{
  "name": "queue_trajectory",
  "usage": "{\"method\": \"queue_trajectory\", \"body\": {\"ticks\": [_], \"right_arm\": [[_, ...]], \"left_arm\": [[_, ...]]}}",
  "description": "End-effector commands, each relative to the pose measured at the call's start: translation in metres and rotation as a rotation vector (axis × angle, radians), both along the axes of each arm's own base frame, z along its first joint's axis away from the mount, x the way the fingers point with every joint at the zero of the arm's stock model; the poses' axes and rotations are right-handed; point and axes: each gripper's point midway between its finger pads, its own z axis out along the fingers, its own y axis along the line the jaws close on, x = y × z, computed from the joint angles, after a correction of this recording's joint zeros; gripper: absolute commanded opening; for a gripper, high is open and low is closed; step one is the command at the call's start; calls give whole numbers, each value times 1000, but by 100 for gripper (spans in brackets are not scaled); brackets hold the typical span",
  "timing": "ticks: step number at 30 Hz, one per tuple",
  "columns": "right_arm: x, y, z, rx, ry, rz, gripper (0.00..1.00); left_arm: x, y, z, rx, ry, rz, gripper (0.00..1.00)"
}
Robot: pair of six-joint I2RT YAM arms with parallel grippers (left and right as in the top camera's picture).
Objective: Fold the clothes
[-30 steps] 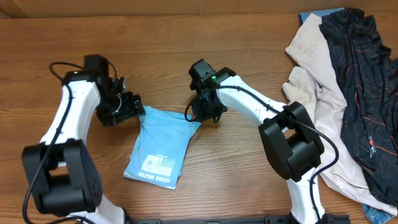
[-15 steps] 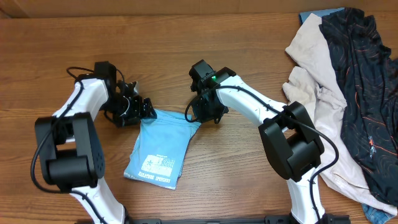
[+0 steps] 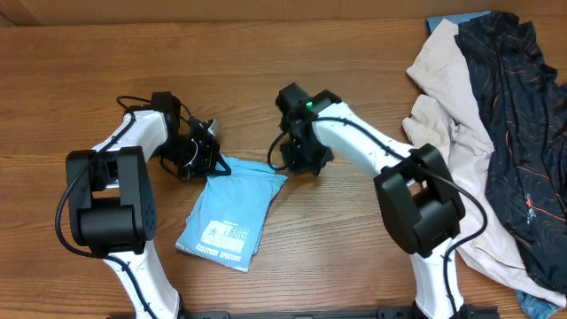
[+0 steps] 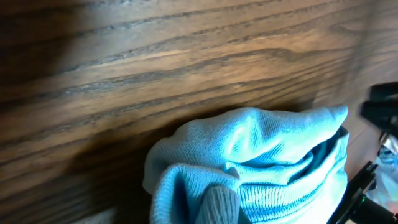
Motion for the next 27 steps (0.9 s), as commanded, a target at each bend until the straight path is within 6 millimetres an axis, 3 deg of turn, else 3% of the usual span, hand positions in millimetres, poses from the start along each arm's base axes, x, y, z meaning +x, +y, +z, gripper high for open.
{"method": "queue_trajectory", "body": {"ticks": [1,4,8,13,17,21,27], "right_arm": [[32,-15,64,33,-167,-44,25],[41,-35,98,37,-235,-77,25],[45,-62,141,61,-316,-132,25],[41,-89,171,72,-358,-187,26],[36,-97,176,62,-355,-179,26],[33,-98,175,57,-343,-180,26],[33,-98,175,59,-342,-187,26]], "left_arm": [[5,35,-9,124,10,29,4],[23,74,8,205,-25,157,4],[44,149,43,323,-85,399,4],[41,249,67,457,-109,689,4],[32,310,71,472,-140,908,5],[33,359,82,478,-240,1047,7],[49,395,109,492,-404,1085,8]]}}
